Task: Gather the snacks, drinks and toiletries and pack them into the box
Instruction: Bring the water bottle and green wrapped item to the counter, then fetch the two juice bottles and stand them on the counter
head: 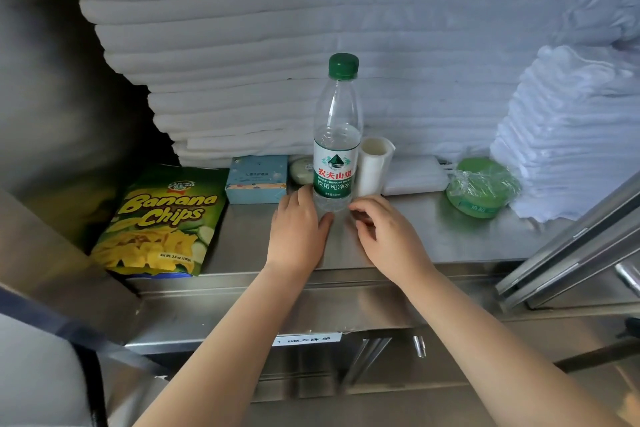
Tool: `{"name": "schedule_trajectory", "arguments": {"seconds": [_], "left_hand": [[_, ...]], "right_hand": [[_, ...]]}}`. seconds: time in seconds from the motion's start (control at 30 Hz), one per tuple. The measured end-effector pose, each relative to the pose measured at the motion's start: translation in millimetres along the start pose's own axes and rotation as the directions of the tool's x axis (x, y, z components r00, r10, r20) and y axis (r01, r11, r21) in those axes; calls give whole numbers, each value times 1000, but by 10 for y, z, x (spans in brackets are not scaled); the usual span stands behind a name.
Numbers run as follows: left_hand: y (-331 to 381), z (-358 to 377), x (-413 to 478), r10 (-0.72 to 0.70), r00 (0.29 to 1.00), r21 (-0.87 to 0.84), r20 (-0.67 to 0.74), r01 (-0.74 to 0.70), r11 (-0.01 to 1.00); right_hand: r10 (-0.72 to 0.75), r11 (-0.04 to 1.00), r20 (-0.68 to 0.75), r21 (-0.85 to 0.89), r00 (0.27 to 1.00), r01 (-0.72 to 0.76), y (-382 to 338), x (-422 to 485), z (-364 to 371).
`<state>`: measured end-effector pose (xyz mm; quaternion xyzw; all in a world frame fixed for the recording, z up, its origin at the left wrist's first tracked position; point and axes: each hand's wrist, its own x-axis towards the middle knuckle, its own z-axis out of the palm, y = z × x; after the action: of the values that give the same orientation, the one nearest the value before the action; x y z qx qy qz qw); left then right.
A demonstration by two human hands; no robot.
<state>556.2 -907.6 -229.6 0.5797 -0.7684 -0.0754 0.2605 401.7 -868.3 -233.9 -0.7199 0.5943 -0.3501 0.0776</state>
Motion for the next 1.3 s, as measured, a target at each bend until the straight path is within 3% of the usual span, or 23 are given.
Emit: {"name": "schedule_trajectory", "arguments": {"seconds": [0.17, 0.33, 0.6, 0.73, 0.87, 1.03, 1.17, 1.3], "left_hand": [[-1, 46, -233, 39, 999, 105, -27, -36, 994], [-32, 104, -460, 74, 990, 260, 123, -104, 960], [155, -9, -919, 25, 977, 419, 210, -113, 901], [544, -58, -1210, 17, 969, 352, 246, -106, 930], [1358, -162, -1589, 251, 946, 186, 206, -289, 939], [2775, -320, -1963, 589, 803, -46, 85, -587, 808], [3962, -321, -2137, 766, 641, -141, 48, -755, 640], [5103, -168, -2357, 885, 465, -218, 20, -862, 457]], "right_hand": [[-83, 981, 34, -173, 996, 87, -30, -102, -45], [-82, 915, 164, -380, 983, 140, 16, -352, -58], [-34, 887, 318, -428, 948, 175, 110, -776, -277], [32, 939, 332, -333, 943, 85, 127, -1291, -748], [138, 932, 207, -358, 968, -57, 162, -1941, -1574], [203, 818, -101, -529, 974, -225, 221, -2814, -2919], [289, 694, -355, -562, 889, -450, 304, -3525, -3927], [394, 525, -515, -554, 761, -646, 412, -4263, -4772]]}}
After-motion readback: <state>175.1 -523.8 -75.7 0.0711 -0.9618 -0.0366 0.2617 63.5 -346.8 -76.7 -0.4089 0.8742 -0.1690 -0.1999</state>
